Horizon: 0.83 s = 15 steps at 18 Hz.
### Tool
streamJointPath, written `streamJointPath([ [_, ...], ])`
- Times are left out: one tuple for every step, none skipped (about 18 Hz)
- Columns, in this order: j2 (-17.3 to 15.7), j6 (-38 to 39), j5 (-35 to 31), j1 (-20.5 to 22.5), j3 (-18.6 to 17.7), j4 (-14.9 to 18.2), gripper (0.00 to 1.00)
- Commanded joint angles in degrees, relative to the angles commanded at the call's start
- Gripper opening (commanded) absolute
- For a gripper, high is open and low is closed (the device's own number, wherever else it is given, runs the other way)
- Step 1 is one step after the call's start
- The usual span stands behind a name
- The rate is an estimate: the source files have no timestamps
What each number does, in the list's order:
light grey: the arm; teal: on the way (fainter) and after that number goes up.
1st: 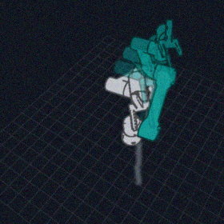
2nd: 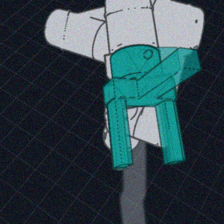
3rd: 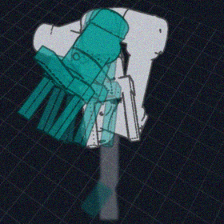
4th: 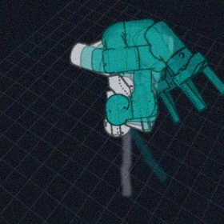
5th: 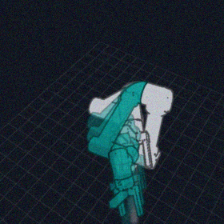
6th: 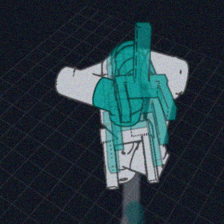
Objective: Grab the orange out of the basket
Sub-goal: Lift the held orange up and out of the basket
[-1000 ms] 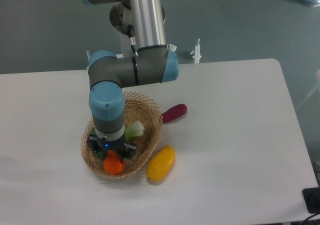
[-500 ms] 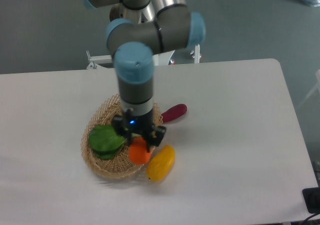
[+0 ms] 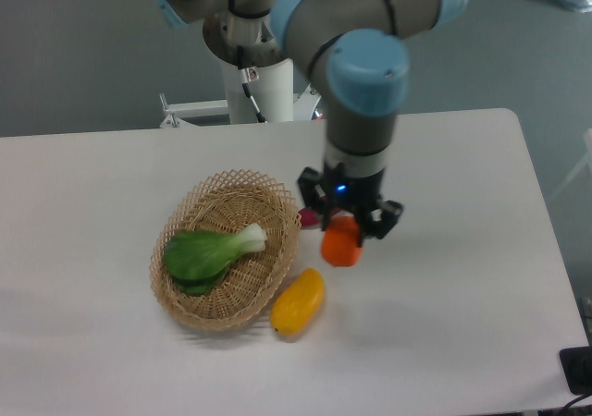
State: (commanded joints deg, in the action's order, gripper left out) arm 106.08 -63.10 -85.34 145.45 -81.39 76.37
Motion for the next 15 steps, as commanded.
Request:
streamJointPath([
  [0.0, -0.44, -0.09, 0.44, 0.0, 0.18, 0.4],
  [-0.09, -0.97, 0.17, 1.14, 0.0, 0.18, 0.41],
  [-0.09, -1.49, 0.35, 1.41, 0.09, 0.09, 0.4],
  [0.0, -1.59, 0.35, 1.41, 0.09, 0.01, 0.41],
  [0.0, -1.59, 0.35, 1.59, 0.18, -0.17, 0.4],
  [0.0, -1.59, 0.35, 1.85, 0.18, -0.26, 0.4],
  [-0.09, -1.59, 0.26, 1.85, 0.18, -0.26, 0.41],
  [-0.09, -1.59, 0.26, 1.94, 0.18, -0.26, 0.41],
  [0.0, -1.59, 0.26, 1.94, 0.26, -0.26, 0.4],
  [-0.09, -1.59, 0.35, 1.85, 0.35, -0.26, 0.4],
  [-0.09, -1.59, 0.26, 1.85, 0.44, -0.26, 0.4],
  [-0.09, -1.59, 0.26, 1.94, 0.44, -0.26, 0.4],
  [-0.09, -1.59, 0.26, 1.85, 0.44, -0.26, 0.4],
  [-0.09, -1.59, 0.18, 1.94, 0.44, -0.17, 0.4],
  [-0.09, -1.59, 0.17, 1.94, 0.35, -0.26, 0.4],
])
